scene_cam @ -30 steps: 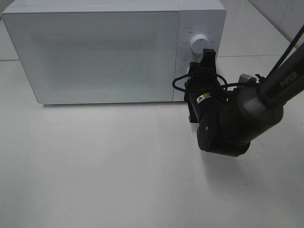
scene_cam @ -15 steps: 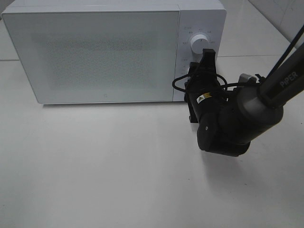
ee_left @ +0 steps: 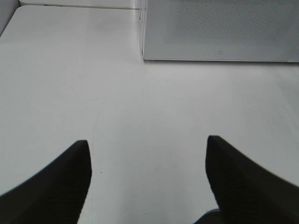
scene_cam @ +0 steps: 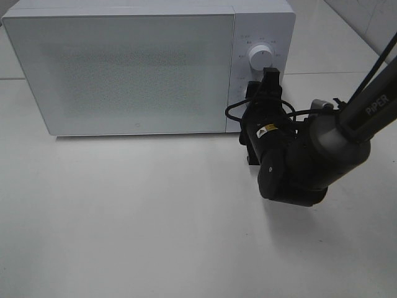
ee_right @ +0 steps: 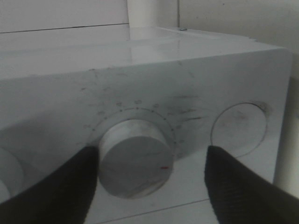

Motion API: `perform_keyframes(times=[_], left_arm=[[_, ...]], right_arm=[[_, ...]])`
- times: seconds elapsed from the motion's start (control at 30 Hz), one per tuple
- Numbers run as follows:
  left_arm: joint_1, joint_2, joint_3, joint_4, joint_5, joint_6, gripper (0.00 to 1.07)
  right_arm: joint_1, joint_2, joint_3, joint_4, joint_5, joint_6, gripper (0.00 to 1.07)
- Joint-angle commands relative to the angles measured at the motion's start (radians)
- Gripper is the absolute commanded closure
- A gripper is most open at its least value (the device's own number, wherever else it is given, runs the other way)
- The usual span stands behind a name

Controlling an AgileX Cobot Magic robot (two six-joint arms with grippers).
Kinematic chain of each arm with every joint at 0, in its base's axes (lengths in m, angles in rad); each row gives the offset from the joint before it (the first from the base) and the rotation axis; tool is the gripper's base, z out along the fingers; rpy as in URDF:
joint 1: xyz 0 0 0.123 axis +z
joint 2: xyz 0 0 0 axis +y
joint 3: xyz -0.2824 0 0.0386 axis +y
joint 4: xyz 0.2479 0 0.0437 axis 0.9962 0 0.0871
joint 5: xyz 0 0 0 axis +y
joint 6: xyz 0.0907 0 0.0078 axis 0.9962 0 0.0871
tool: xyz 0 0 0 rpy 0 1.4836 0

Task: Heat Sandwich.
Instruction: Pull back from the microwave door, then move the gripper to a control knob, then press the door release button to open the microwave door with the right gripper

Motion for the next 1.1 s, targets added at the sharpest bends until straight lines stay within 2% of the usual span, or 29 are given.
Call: perform_keyframes(times=[0.03, 0.27, 0.4, 0.57, 0.63, 0.8, 0.93, 0.97, 1.0, 1.1], left_arm=[[-0.004, -0.018, 0.001, 0.001, -0.013, 0.001, 0.40], [-0.004, -0.018, 0.001, 0.001, -0.013, 0.002, 0.40], [-0.004, -0.018, 0.001, 0.001, -0.013, 0.002, 0.40], [-0.004, -0.018, 0.001, 0.001, -0.013, 0.002, 0.40], [-0.004, -0.018, 0.001, 0.001, -0.013, 0.002, 0.40], [-0.004, -0.018, 0.001, 0.001, -0.013, 0.002, 0.40], [-0.004, -0.018, 0.001, 0.001, -0.013, 0.002, 0.40], [-0.004, -0.018, 0.001, 0.001, -0.013, 0.002, 0.40], [-0.004, -0.018, 0.001, 0.001, -0.013, 0.002, 0.40], [-0.004, -0.018, 0.001, 0.001, -0.013, 0.002, 0.40]], right_arm=[[-0.010, -0.030, 0.018, -0.041, -0.199, -0.018, 0.27], [-0.010, -0.082, 0.083, -0.085, -0.199, -0.049, 0.33], [0.003, -0.151, 0.176, -0.166, -0.198, -0.070, 0.33], [0.032, -0.195, 0.234, -0.156, -0.198, -0.119, 0.33], [0.066, -0.240, 0.287, -0.150, -0.198, -0.176, 0.33], [0.118, -0.324, 0.346, -0.137, -0.190, -0.274, 0.34], [0.132, -0.402, 0.370, -0.144, -0.105, -0.434, 0.34], [0.133, -0.444, 0.372, -0.168, 0.000, -0.530, 0.34], [0.133, -0.444, 0.372, -0.168, 0.000, -0.530, 0.34], [0.126, -0.544, 0.364, -0.242, 0.213, -0.727, 0.34]])
